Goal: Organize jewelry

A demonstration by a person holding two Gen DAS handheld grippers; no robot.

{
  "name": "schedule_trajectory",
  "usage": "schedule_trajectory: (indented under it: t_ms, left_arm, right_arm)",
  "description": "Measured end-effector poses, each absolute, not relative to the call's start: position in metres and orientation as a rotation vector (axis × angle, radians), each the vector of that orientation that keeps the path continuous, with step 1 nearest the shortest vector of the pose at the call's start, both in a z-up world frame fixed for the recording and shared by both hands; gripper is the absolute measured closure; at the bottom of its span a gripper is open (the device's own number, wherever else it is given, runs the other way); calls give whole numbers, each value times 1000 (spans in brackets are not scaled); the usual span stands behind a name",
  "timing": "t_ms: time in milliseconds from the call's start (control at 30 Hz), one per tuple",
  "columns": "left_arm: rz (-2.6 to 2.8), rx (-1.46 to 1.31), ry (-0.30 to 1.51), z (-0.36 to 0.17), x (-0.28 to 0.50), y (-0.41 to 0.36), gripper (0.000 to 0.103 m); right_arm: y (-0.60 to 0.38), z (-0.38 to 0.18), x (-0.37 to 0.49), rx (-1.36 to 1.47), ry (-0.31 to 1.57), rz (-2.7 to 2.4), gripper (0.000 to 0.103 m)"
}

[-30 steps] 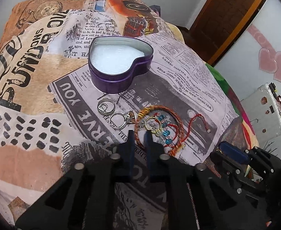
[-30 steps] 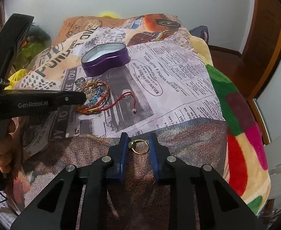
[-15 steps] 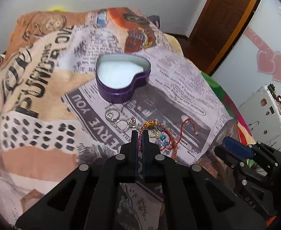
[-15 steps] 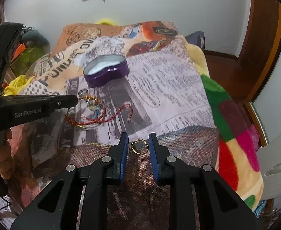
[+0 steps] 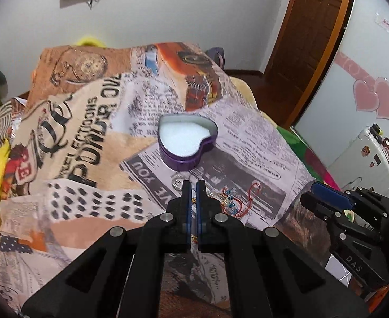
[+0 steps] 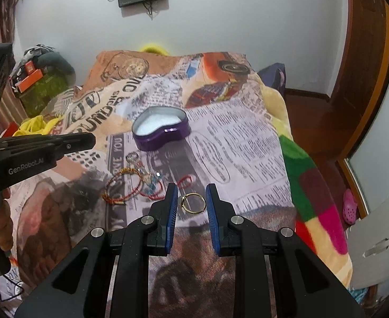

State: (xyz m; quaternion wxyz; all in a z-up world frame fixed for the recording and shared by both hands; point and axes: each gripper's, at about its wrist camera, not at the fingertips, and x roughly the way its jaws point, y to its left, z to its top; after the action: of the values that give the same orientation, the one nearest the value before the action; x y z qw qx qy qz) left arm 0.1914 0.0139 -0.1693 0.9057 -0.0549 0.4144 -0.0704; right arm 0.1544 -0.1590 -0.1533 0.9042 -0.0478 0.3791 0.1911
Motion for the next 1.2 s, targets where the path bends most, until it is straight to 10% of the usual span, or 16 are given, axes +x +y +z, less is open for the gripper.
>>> schedule_trajectory:
  t_ms: [367, 600, 1200]
  left_arm:
    - [-109, -68, 888, -180, 193, 25, 100]
    - [-110, -59, 951, -204, 194, 22, 58]
    - [-165, -33, 1053, -244, 211, 10, 57]
  right_arm:
    - [-159, -157, 157, -97, 793, 385, 83]
    - [-164, -166, 157, -100, 824, 379, 83]
    - [-182, -187, 155, -77, 912, 391, 78]
